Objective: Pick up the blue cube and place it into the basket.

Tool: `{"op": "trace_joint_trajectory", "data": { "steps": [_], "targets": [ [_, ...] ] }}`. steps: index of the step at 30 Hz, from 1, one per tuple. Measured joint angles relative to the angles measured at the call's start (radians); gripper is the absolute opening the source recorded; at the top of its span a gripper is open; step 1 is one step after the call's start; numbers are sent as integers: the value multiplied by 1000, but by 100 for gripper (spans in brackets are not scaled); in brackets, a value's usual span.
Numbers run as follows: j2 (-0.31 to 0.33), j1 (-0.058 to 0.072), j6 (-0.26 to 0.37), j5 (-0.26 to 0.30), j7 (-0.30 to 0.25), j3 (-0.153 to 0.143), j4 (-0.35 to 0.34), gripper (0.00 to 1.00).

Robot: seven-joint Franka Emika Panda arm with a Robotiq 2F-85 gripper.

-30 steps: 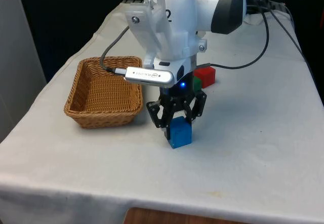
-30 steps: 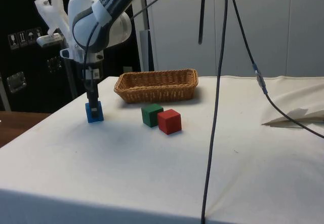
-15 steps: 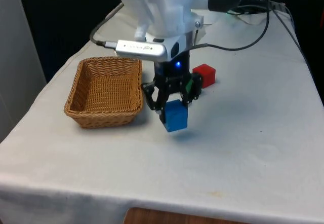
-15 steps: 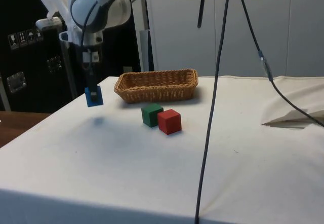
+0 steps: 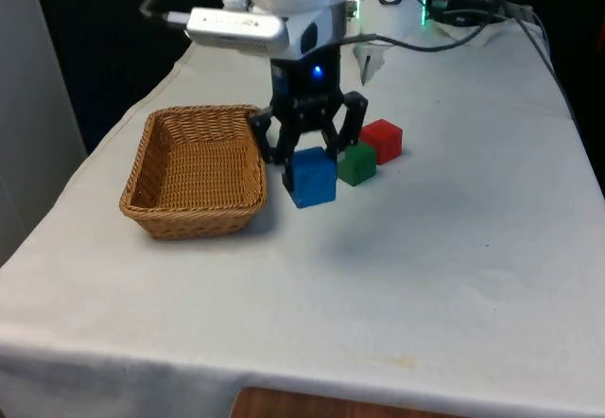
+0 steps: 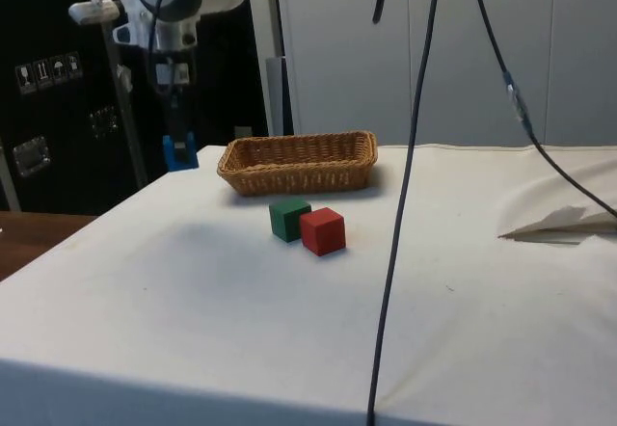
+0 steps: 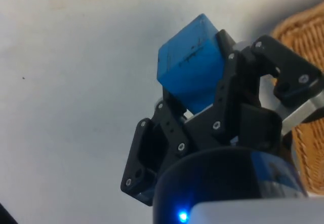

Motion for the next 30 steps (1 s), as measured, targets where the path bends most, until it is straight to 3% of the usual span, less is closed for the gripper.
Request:
{"op": "trace_joint_trajectory", "data": {
  "steps": [9,30],
  "targets": [
    [-59,-8,-32,2,-31,-32,-33,0],
    [-205,-22,-31,4,-105,-94,-208,0]
  ]
}}
